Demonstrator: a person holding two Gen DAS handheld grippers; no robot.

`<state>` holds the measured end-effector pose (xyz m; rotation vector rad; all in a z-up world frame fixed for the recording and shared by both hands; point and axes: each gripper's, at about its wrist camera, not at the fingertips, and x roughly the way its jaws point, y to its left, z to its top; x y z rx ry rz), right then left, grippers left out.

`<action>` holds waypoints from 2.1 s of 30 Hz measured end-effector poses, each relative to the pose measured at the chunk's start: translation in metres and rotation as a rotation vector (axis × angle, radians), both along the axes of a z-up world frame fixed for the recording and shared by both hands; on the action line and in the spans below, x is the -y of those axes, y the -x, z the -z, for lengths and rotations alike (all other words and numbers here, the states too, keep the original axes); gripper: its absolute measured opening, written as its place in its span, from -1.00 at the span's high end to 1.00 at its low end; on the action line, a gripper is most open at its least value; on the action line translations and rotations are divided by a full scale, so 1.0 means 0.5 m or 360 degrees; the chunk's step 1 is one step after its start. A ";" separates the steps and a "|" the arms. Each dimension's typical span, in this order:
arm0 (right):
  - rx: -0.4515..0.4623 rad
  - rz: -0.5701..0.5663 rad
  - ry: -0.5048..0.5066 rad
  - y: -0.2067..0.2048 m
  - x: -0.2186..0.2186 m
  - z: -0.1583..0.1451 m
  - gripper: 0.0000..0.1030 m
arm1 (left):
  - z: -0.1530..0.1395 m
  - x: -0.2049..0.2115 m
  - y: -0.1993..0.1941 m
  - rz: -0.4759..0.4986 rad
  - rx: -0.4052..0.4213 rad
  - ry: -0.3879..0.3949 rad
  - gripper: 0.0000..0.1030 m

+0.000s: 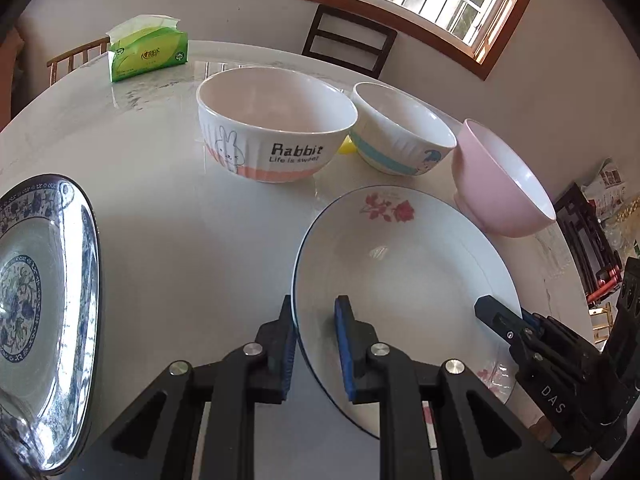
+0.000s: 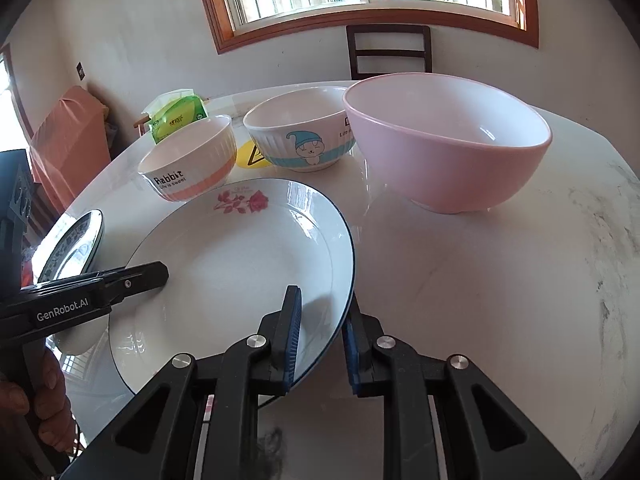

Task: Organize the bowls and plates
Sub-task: 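Lift the white pink-flower plate with both grippers toward the blue-and-white plate stack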

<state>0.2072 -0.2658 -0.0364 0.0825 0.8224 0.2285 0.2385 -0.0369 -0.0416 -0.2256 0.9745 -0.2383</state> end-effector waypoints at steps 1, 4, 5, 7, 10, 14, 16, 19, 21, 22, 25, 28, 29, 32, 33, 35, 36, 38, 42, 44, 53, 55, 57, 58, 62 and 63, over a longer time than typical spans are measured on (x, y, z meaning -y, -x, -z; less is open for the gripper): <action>0.0001 0.0002 -0.0005 0.006 0.001 0.000 0.64 | -0.002 0.000 0.006 0.0001 0.0005 -0.0002 0.64; 0.0010 0.0012 -0.0029 0.024 0.002 -0.003 0.64 | -0.006 0.003 0.030 0.0008 0.0027 -0.0017 0.64; 0.0012 0.0013 -0.0030 0.029 0.002 -0.004 0.64 | -0.008 0.003 0.036 0.0008 0.0031 -0.0019 0.64; 0.0014 0.0017 -0.0046 0.041 0.002 -0.005 0.64 | -0.013 0.003 0.050 0.0010 0.0047 -0.0030 0.64; 0.0018 0.0018 -0.0055 0.058 -0.003 -0.005 0.64 | -0.021 0.002 0.069 0.0009 0.0067 -0.0041 0.64; 0.0019 0.0014 -0.0086 0.076 -0.010 -0.006 0.64 | -0.034 -0.003 0.088 0.0003 0.0097 -0.0056 0.64; 0.0021 0.0010 -0.0092 0.084 -0.014 -0.008 0.64 | -0.037 -0.009 0.098 0.0000 0.0105 -0.0061 0.64; 0.0024 0.0000 -0.0094 0.094 -0.022 -0.013 0.64 | -0.041 -0.018 0.108 -0.0009 0.0113 -0.0064 0.64; 0.0030 -0.0011 -0.0089 0.100 -0.031 -0.016 0.64 | -0.043 -0.027 0.115 -0.0018 0.0119 -0.0068 0.64; 0.0032 -0.0016 -0.0087 0.104 -0.036 -0.018 0.64 | -0.045 -0.032 0.118 -0.0023 0.0121 -0.0067 0.64; 0.0037 -0.0033 -0.0082 0.112 -0.050 -0.022 0.64 | -0.048 -0.047 0.128 -0.0038 0.0132 -0.0065 0.64; 0.0039 -0.0048 -0.0071 0.119 -0.066 -0.025 0.64 | -0.050 -0.062 0.137 -0.0052 0.0130 -0.0061 0.64; 0.0039 -0.0052 -0.0069 0.121 -0.071 -0.025 0.64 | -0.050 -0.067 0.141 -0.0056 0.0130 -0.0058 0.64; 0.0041 -0.0069 -0.0058 0.125 -0.084 -0.028 0.64 | -0.050 -0.081 0.150 -0.0071 0.0128 -0.0053 0.64; 0.0042 -0.0074 -0.0056 0.124 -0.089 -0.028 0.64 | -0.050 -0.087 0.153 -0.0075 0.0128 -0.0047 0.64; 0.0042 -0.0086 -0.0049 0.128 -0.099 -0.030 0.64 | -0.050 -0.097 0.158 -0.0085 0.0127 -0.0044 0.64; 0.0042 -0.0093 -0.0046 0.128 -0.104 -0.031 0.64 | -0.050 -0.102 0.161 -0.0092 0.0127 -0.0041 0.64; 0.0042 -0.0106 -0.0039 0.129 -0.115 -0.033 0.64 | -0.050 -0.113 0.167 -0.0104 0.0126 -0.0035 0.64; 0.0043 -0.0137 -0.0027 0.134 -0.138 -0.036 0.64 | -0.051 -0.136 0.176 -0.0133 0.0121 -0.0019 0.64; 0.0043 -0.0155 -0.0022 0.137 -0.148 -0.037 0.64 | -0.052 -0.147 0.179 -0.0148 0.0124 -0.0015 0.64; 0.0044 -0.0231 0.0013 0.136 -0.205 -0.041 0.64 | -0.057 -0.209 0.197 -0.0222 0.0131 0.0011 0.64; 0.0040 -0.0248 0.0017 0.131 -0.217 -0.042 0.64 | -0.058 -0.224 0.203 -0.0242 0.0129 0.0027 0.64; 0.0039 -0.0265 0.0021 0.130 -0.230 -0.042 0.64 | -0.058 -0.239 0.207 -0.0261 0.0130 0.0038 0.64; 0.0038 -0.0275 0.0025 0.130 -0.237 -0.043 0.64 | -0.059 -0.245 0.209 -0.0271 0.0130 0.0042 0.64; 0.0045 -0.0308 0.0041 0.130 -0.264 -0.046 0.64 | -0.059 -0.273 0.215 -0.0308 0.0131 0.0064 0.64; 0.0047 -0.0317 0.0045 0.129 -0.271 -0.047 0.64 | -0.059 -0.281 0.216 -0.0318 0.0131 0.0070 0.64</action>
